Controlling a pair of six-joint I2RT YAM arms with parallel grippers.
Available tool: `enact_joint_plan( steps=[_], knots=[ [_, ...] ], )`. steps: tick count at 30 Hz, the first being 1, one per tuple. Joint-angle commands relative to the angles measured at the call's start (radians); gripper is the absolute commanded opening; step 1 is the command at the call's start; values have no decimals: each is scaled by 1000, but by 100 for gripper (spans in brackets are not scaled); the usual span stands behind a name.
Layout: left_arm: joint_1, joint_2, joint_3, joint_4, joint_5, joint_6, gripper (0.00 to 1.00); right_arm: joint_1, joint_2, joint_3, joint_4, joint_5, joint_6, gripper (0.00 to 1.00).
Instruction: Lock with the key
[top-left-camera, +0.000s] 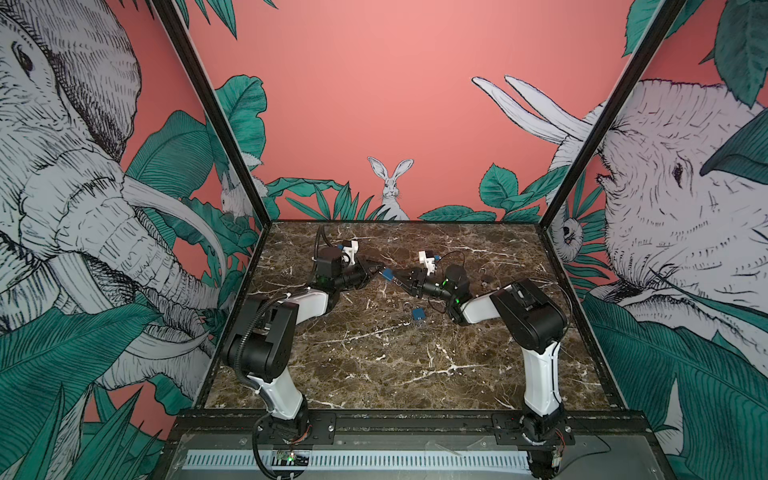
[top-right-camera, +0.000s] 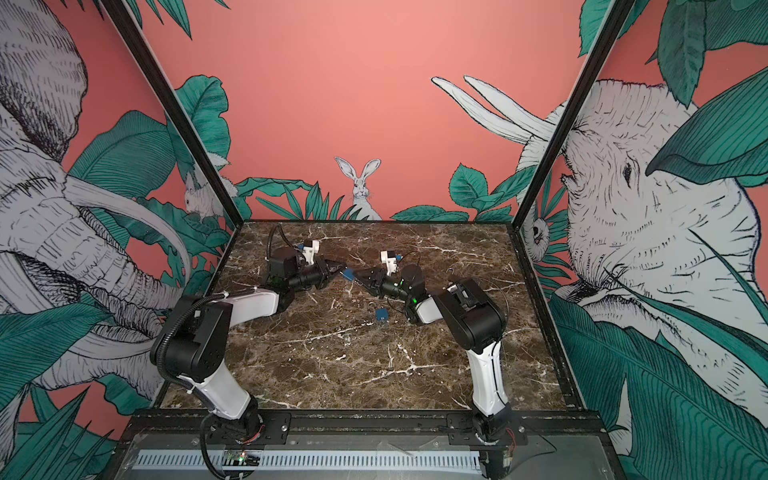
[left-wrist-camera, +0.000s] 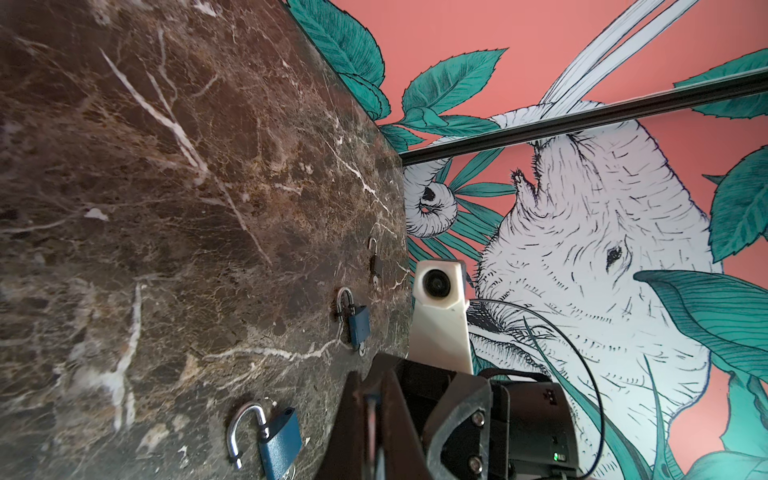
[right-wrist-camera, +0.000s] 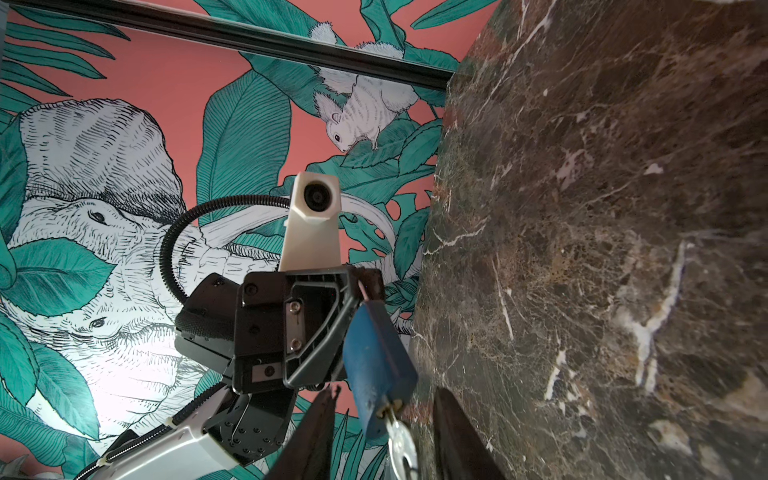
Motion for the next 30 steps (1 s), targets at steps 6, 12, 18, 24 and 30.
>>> enact_joint_plan(
  steps=[6,12,18,24,30],
  knots=[
    [0,-68,32,18,-5,2,0,8,-46,-22,90,8,7,33],
    [0,-67,26,19,-6,4,0,10,-32,-19,133,2,37,27],
    [0,-68,16,29,-7,1,0,12,-37,-20,131,0,36,21],
    [0,-69,15,31,-18,1,0,15,-41,-22,129,0,36,21],
    [0,-62,9,43,-25,-5,0,18,-44,-30,133,5,36,15]
  ],
)
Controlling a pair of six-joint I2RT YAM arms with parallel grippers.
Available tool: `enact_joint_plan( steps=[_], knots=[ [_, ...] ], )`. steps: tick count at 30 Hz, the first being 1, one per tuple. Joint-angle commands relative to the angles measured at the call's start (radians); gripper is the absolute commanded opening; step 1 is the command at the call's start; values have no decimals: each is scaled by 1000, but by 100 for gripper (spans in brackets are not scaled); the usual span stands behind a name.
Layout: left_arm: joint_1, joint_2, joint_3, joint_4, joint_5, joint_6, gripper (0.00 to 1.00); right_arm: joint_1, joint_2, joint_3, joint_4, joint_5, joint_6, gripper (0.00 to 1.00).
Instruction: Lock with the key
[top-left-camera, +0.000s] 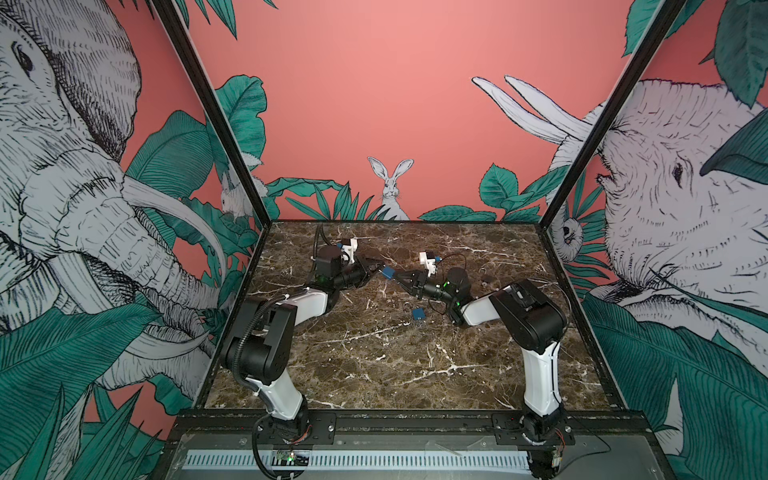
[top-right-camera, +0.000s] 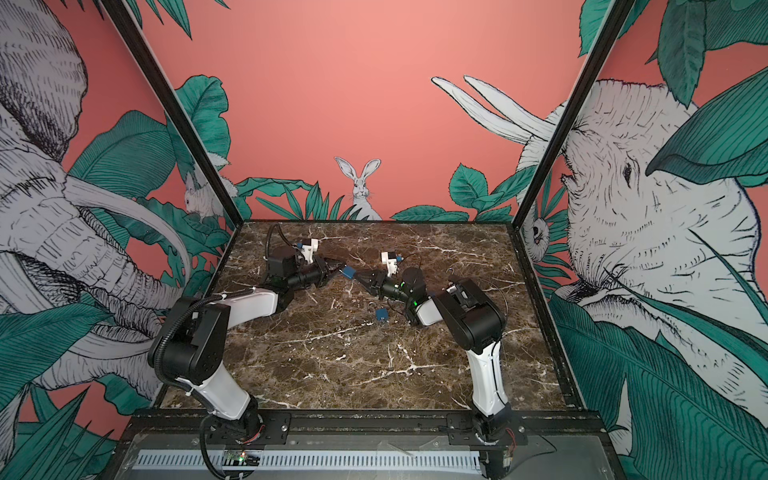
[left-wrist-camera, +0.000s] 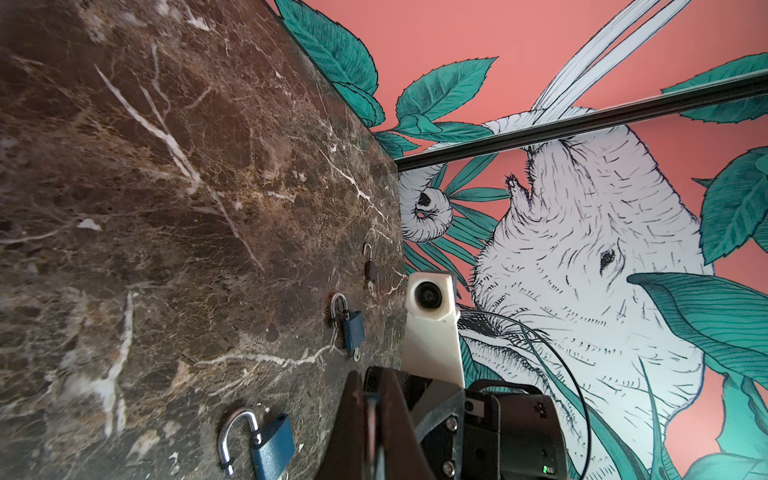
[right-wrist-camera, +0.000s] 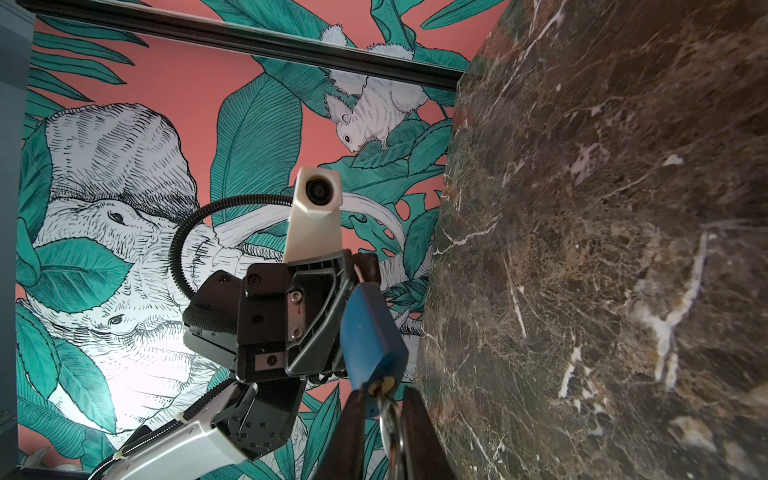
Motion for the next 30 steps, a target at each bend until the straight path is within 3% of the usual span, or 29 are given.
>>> enact_joint_plan(
  steps=[1,9,30],
  knots=[
    [0,-46,7,44,-14,-7,0,12,-44,-9,70,-6,-4,13],
    [0,-43,8,48,-1,-7,0,12,-52,-12,75,0,-16,0],
    [132,-139,-74,56,43,-9,0,10,-67,-41,95,5,-39,0]
  ],
)
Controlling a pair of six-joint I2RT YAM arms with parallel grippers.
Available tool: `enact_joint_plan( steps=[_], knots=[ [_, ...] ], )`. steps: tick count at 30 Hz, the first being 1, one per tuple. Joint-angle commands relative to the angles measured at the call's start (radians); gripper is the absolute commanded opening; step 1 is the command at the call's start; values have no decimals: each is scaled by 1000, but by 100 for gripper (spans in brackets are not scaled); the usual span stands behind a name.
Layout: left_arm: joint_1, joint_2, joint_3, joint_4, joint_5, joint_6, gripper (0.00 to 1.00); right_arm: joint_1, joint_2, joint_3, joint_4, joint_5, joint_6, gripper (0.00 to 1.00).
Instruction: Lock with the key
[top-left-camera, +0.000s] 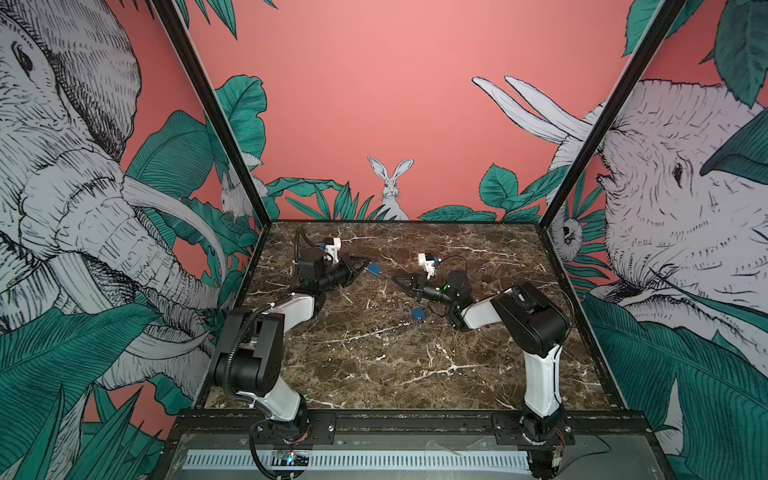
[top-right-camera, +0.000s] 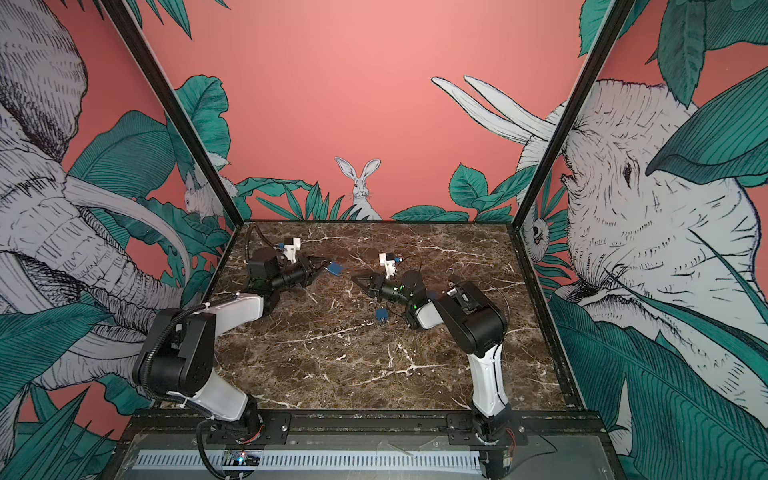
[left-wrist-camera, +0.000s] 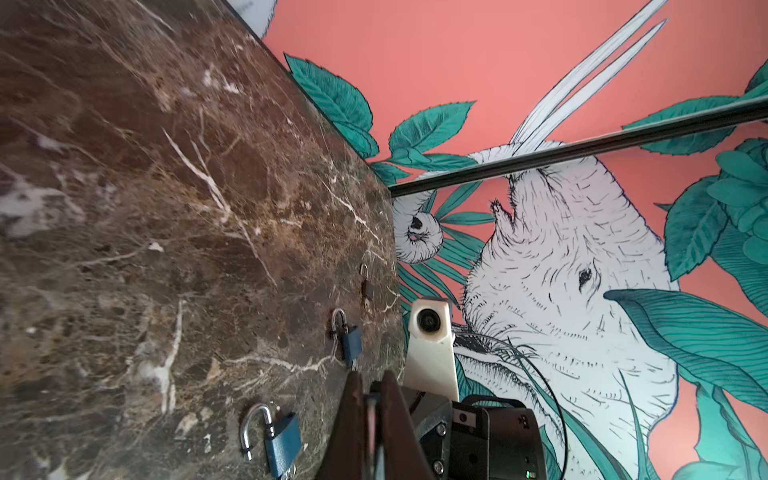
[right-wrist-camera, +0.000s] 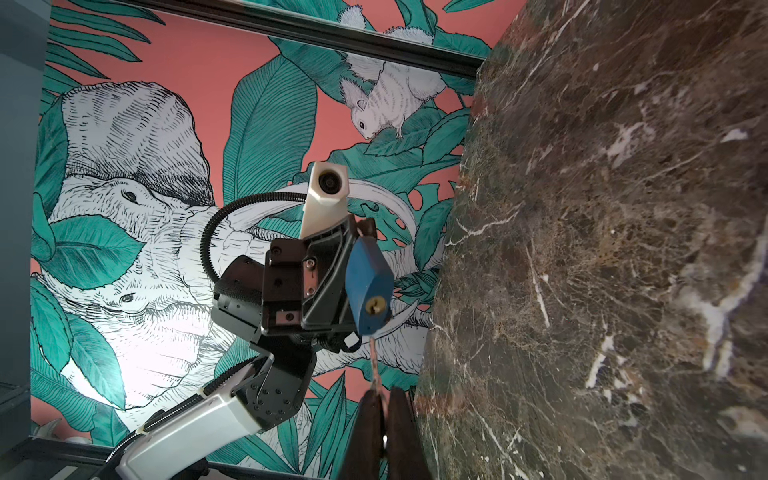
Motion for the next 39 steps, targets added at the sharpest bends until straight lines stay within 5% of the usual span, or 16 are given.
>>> enact_joint_plan(
  steps=[1,10,18,24,29,35,39],
  knots=[
    [9,-41,-8,53,2,-8,0,-4,-33,-7,58,-6,-23,0],
    [106,-93,-48,-47,60,43,0,-13,-104,-49,-100,-18,-118,0],
    [221,-172,87,-700,169,540,0,-38,-234,-34,-521,-80,-353,0],
    [226,-48,275,-1051,155,894,0,-62,-227,-11,-614,-128,-407,0],
    [222,32,318,-1006,69,918,0,-88,-220,53,-861,-108,-531,0],
    [204,223,539,-1219,16,1096,0,-91,-275,129,-1130,-53,-730,0],
    [203,328,659,-1268,1,1130,0,-91,-262,156,-1179,-49,-758,0]
  ],
)
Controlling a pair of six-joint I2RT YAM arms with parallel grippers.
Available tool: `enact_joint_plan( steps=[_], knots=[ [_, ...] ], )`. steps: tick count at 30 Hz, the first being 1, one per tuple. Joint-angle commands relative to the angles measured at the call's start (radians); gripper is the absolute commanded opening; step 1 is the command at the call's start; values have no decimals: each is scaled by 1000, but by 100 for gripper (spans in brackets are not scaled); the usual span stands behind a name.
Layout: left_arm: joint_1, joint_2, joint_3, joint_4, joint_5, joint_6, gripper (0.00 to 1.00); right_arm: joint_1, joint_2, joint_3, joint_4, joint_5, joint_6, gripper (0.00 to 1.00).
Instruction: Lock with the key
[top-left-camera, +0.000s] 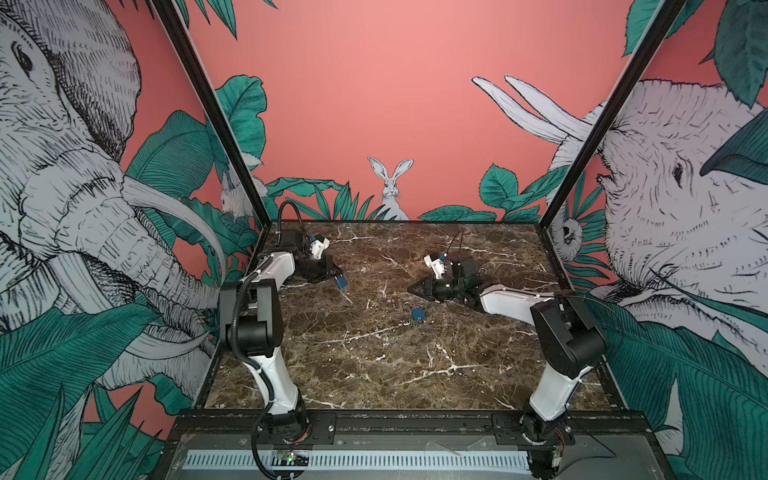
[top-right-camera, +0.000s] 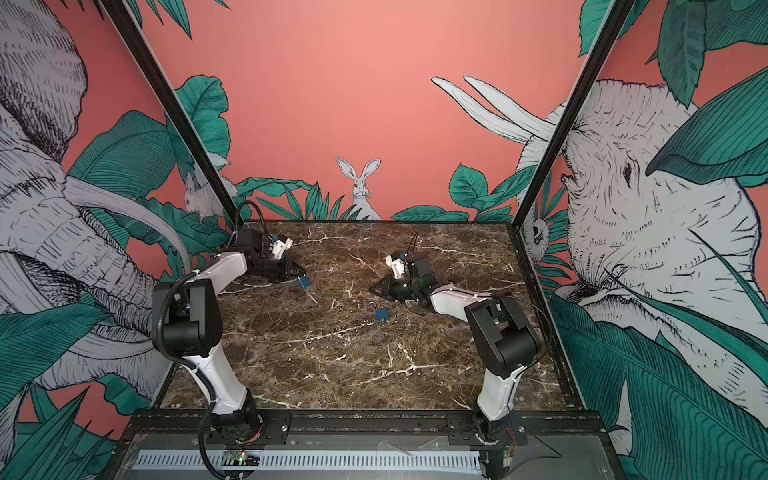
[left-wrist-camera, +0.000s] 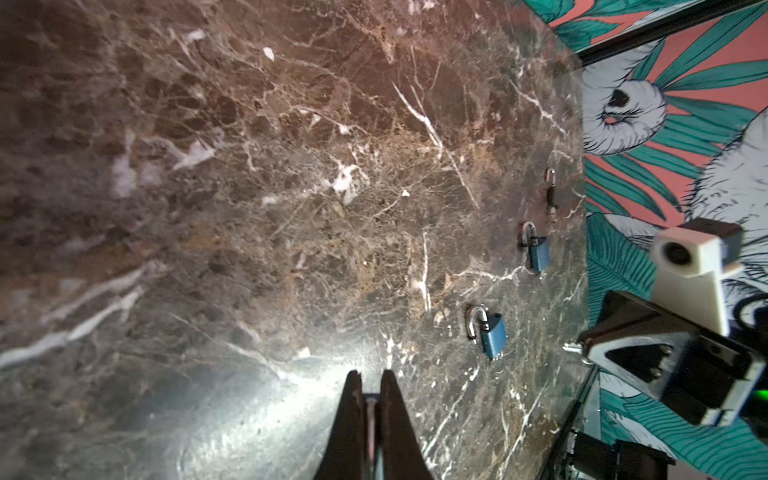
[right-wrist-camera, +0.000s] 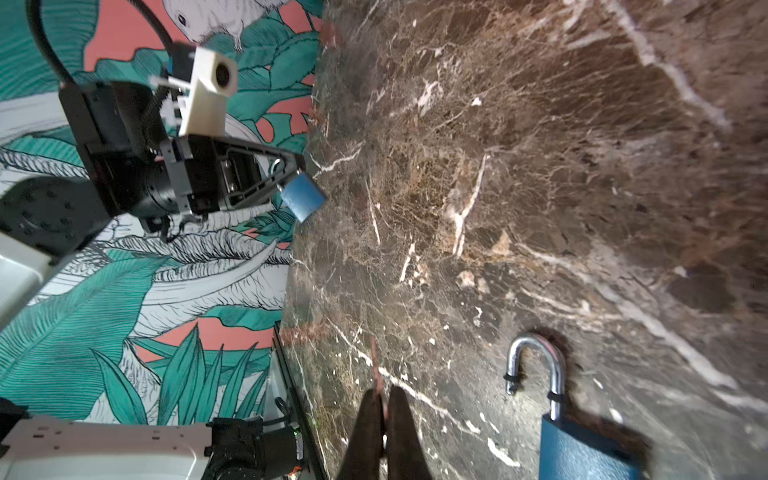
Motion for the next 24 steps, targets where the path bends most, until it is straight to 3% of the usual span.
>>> enact_joint_plan(
  steps=[1,16,24],
  knots=[
    [-6,34,83,-81,-2,96,0,-2,-10,29,-88,8,-77,0],
    [-15,246,282,-200,32,240,0,-2,23,46,-140,7,-77,0],
    [-14,388,467,-368,93,327,0,-4,34,24,-82,-26,-51,0]
  ],
)
